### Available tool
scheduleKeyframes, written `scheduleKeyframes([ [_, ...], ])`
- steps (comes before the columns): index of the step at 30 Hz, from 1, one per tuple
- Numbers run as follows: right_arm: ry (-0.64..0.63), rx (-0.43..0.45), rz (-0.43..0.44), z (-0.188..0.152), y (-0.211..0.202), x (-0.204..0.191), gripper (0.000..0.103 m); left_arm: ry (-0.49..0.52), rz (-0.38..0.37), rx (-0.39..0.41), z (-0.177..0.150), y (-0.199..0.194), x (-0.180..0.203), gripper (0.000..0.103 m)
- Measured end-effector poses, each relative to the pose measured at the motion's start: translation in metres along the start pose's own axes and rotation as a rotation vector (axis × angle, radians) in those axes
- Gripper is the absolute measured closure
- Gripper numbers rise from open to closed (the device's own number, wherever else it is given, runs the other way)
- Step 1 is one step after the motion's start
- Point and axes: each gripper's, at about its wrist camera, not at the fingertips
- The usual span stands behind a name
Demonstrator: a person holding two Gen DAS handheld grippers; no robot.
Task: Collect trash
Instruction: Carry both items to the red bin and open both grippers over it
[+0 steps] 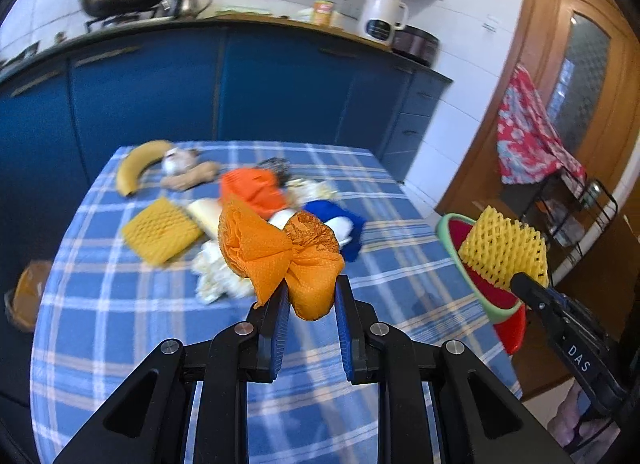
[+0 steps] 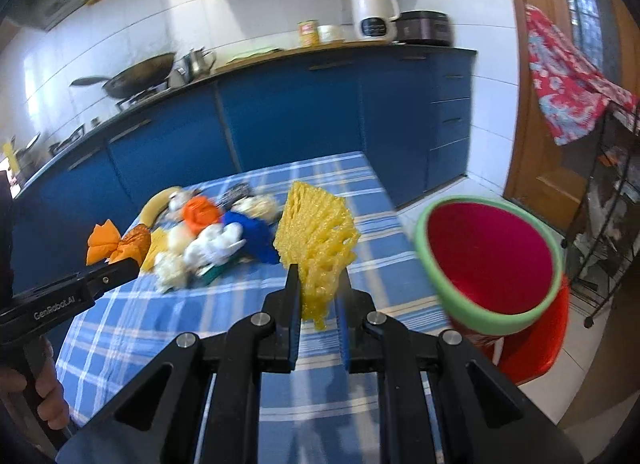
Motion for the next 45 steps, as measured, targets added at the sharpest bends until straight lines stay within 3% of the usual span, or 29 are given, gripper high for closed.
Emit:
scheduleKeyframes([
  [8,0.059,0.024,-0.088,0.009,-0.003,0.055,0.086,0.131,-0.052,-0.025,0.022,0.024,0.064,0.081],
  [21,0.191,-0.013,-0.198,-0.002,0.006,0.143,0.086,0.300,-0.182,-0.071,0.036,0.079,0.169,0.081],
  [33,0.273,-0.077,-0.237,-0.012,0.033,0.199,0.085,0.376,-0.242,-0.165,0.029,0.146,0.225,0.080],
  [40,0.295,-0.114,-0.238,-0.017,0.049,0.214,0.083,0.382,-0.255,-0.227,0.026,0.179,0.237,0.080],
  [43,0.303,-0.120,-0.238,-0.017,0.054,0.218,0.080,0.380,-0.257,-0.246,0.025,0.186,0.239,0.070],
  [45,0.308,-0.120,-0.235,-0.016,0.056,0.219,0.080,0.374,-0.250,-0.246,0.026,0.188,0.239,0.053],
])
Point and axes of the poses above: each gripper's, at about its wrist camera, not at the fingertips, and y roughly the way its jaws point, x to its right, z to its top, and after that the axes turned 4 degrees about -x, right-handed
